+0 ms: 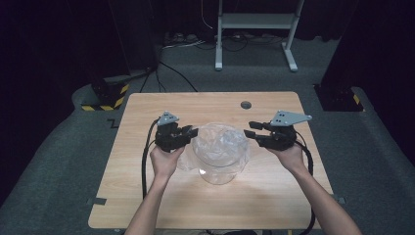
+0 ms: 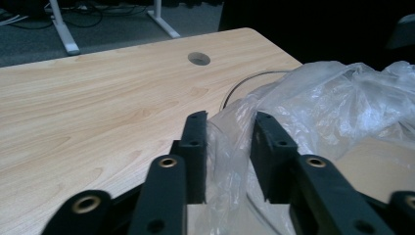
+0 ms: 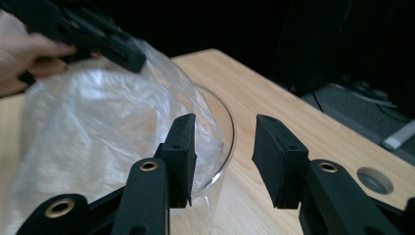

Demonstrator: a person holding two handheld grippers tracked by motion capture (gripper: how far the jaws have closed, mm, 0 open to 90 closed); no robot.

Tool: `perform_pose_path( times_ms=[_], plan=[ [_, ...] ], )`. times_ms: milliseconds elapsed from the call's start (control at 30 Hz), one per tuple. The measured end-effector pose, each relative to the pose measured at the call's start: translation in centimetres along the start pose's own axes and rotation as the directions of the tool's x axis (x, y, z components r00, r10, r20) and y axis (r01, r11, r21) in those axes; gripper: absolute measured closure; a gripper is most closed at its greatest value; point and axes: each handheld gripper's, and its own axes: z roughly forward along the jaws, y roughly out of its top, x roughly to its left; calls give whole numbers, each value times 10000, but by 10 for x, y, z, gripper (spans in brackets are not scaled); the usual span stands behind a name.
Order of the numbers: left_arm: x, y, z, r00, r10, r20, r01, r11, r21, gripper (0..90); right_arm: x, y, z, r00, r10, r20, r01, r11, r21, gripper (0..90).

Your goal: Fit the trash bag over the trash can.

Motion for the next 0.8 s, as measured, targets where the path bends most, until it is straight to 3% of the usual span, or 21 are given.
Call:
perform_pose_path(
  times_ms=[100, 167, 333, 400, 500, 600, 800],
  plan=[
    [0, 1, 0, 10000, -45, -65, 45, 10000, 63, 732, 4, 3, -12, 9996, 194, -227, -203, 9990, -405, 594],
    [-1, 2, 1, 10000, -29, -77, 31, 9999, 144, 749, 10, 7, -17, 9993, 24, -369, -41, 9989, -475, 580],
    [-2, 2, 5, 9999, -48, -148, 51, 9997, 225, 767, 26, 10, -12, 9947, -525, -885, 521, 9986, -73, 534],
    [-2, 2, 7, 9998, -143, -125, 147, 9996, 255, 768, 26, 8, -5, 9928, -486, -1097, 513, 9984, 223, 540],
    [-1, 2, 7, 9998, -168, -126, 171, 9996, 226, 771, 23, 1, 6, 9880, -427, -1486, 520, 9969, 593, 732],
    [-1, 2, 6, 9998, -151, -124, 153, 9997, 212, 777, 23, -6, 10, 9865, -717, -1475, 877, 9906, 1053, 868],
    [-2, 2, 5, 9999, -93, -99, 95, 9998, 155, 781, 25, -15, -4, 9744, -1522, -1655, 1700, 9804, 993, 900]
  ],
)
